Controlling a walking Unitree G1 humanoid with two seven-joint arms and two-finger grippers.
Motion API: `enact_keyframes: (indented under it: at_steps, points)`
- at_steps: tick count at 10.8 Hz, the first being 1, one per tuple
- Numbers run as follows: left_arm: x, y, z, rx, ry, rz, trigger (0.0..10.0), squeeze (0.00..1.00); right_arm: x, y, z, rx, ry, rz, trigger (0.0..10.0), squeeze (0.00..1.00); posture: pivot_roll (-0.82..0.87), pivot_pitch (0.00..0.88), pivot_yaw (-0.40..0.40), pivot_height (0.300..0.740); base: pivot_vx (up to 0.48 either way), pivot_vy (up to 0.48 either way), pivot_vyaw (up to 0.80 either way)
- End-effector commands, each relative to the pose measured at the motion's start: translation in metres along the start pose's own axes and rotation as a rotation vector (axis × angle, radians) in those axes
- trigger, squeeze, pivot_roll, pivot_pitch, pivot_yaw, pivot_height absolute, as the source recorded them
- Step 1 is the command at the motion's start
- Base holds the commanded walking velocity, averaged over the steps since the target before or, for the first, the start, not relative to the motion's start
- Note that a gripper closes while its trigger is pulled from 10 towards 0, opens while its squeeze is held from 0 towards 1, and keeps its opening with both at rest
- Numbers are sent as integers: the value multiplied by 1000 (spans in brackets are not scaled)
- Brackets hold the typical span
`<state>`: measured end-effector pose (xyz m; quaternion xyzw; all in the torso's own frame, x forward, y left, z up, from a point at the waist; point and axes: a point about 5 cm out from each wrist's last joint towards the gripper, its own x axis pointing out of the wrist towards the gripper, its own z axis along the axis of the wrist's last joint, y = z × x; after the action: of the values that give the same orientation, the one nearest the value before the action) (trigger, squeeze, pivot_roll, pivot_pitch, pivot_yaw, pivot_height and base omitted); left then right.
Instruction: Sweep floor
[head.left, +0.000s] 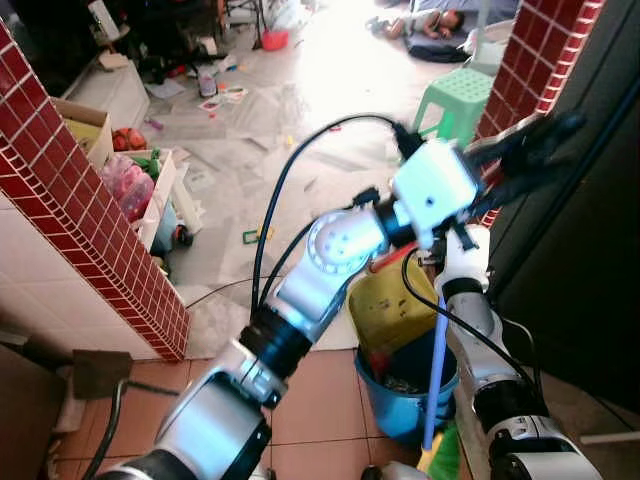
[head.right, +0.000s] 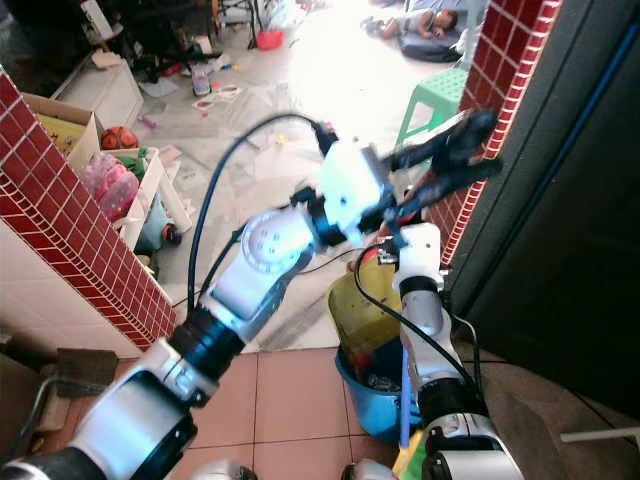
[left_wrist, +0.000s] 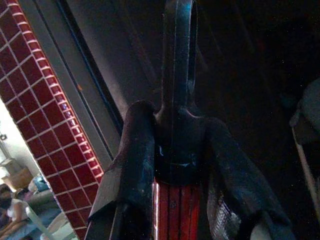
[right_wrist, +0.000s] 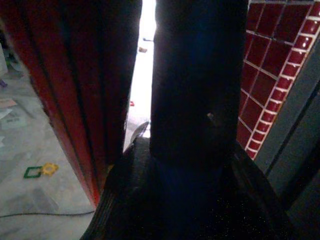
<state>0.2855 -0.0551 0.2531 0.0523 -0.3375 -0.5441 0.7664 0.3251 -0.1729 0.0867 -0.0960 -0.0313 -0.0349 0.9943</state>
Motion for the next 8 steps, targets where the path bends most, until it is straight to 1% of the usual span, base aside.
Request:
enact_keyframes:
  at_steps: [1, 2, 3, 4, 5, 6, 7, 8]
  points:
    - [48, -21, 47, 12, -219, -80, 10000, 0, 4, 9, 17, 0, -68, 38, 10000, 0, -48, 0, 43, 740, 0, 0, 0]
    - [49, -12, 53, 13, -231, -40, 10000, 0, 5, 7, 22, -1, -79, 36, 10000, 0, -49, 0, 44, 740, 0, 0, 0]
    - [47, -5, 56, 55, -231, -21, 10000, 0, 5, 5, 25, -1, -83, 35, 10000, 0, -48, 0, 41, 740, 0, 0, 0]
    - [43, 25, 70, 85, -247, 110, 10000, 0, 8, 2, 28, -4, -81, 36, 10000, 0, -36, 0, 31, 740, 0, 0, 0]
    - [39, 42, 78, 92, -256, 183, 10000, 0, 10, 2, 18, -8, -45, 40, 10000, 0, -31, 0, 27, 740, 0, 0, 0]
    - [34, 62, 86, 98, -262, 278, 10000, 0, 11, 3, 13, -10, -24, 47, 10000, 0, -21, 0, 19, 740, 0, 0, 0]
    - [25, 86, 97, 89, -279, 397, 10000, 0, 13, 6, 12, -10, -13, 58, 10000, 0, -8, 0, 8, 740, 0, 0, 0]
    - [21, 96, 104, 100, -289, 446, 10000, 0, 15, 7, 12, -10, -9, 62, 10000, 0, -5, 0, 5, 740, 0, 0, 0]
